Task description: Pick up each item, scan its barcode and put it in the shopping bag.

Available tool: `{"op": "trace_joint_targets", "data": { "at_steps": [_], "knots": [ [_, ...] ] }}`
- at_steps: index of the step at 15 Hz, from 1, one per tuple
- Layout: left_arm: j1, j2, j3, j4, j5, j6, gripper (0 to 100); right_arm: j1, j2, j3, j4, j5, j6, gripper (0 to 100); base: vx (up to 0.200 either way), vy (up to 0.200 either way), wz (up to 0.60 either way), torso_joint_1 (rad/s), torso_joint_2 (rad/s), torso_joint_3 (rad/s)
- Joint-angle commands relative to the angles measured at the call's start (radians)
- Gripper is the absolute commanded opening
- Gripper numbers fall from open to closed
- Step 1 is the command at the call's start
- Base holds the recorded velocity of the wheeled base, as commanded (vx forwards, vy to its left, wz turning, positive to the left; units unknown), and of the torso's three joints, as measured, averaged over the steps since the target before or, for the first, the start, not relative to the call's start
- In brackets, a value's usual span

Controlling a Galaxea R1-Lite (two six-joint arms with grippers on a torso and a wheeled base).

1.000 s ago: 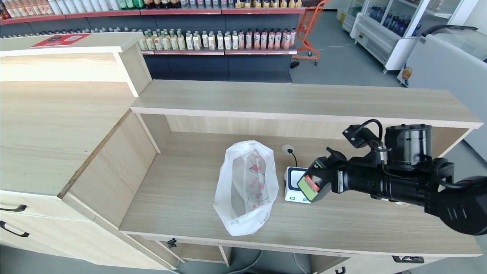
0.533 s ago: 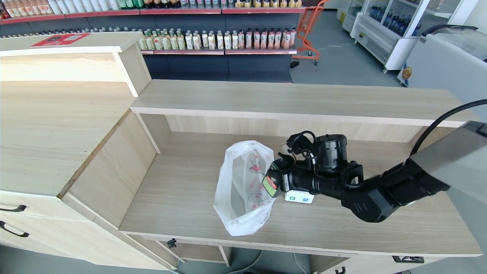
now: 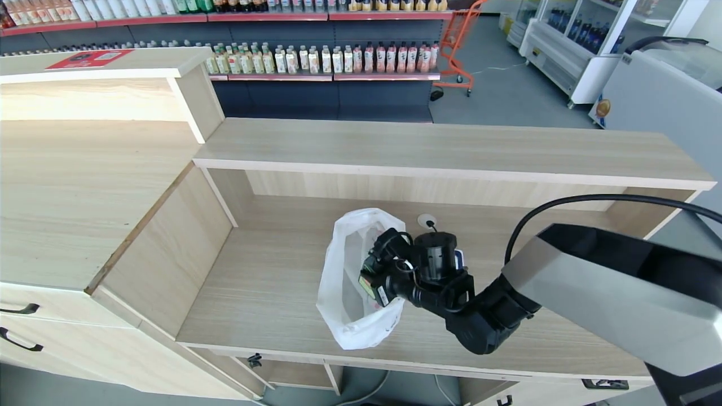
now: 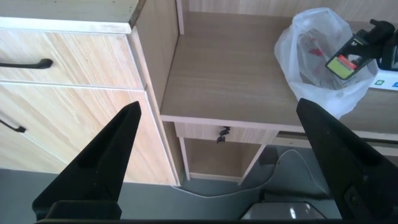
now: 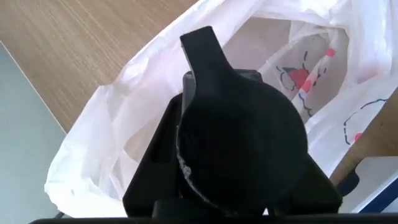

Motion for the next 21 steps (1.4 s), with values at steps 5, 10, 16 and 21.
{"op": "trace_joint_targets", "data": {
  "at_steps": [5, 10, 16, 21],
  "knots": [
    [0.000, 0.000, 0.000, 0.000, 0.000, 0.000, 100, 0.024, 0.080, 0.014, -0.012, 0.001, -0.028, 100, 0.000, 0.000, 0.00, 0.000, 0.00, 0.000],
    [0.000, 0.000, 0.000, 0.000, 0.000, 0.000, 100, 0.018, -0.099, 0.023, 0.109, 0.004, 0.177, 100, 0.000, 0.000, 0.00, 0.000, 0.00, 0.000],
    [0.000, 0.000, 0.000, 0.000, 0.000, 0.000, 100, -0.161, -0.690, 0.374, 0.385, 0.108, 0.532, 100, 0.000, 0.000, 0.00, 0.000, 0.00, 0.000],
    [0.000, 0.000, 0.000, 0.000, 0.000, 0.000, 100, -0.301, -1.115, 0.442, 0.911, -0.012, 0.527, 100, 0.000, 0.000, 0.00, 0.000, 0.00, 0.000]
  ]
}}
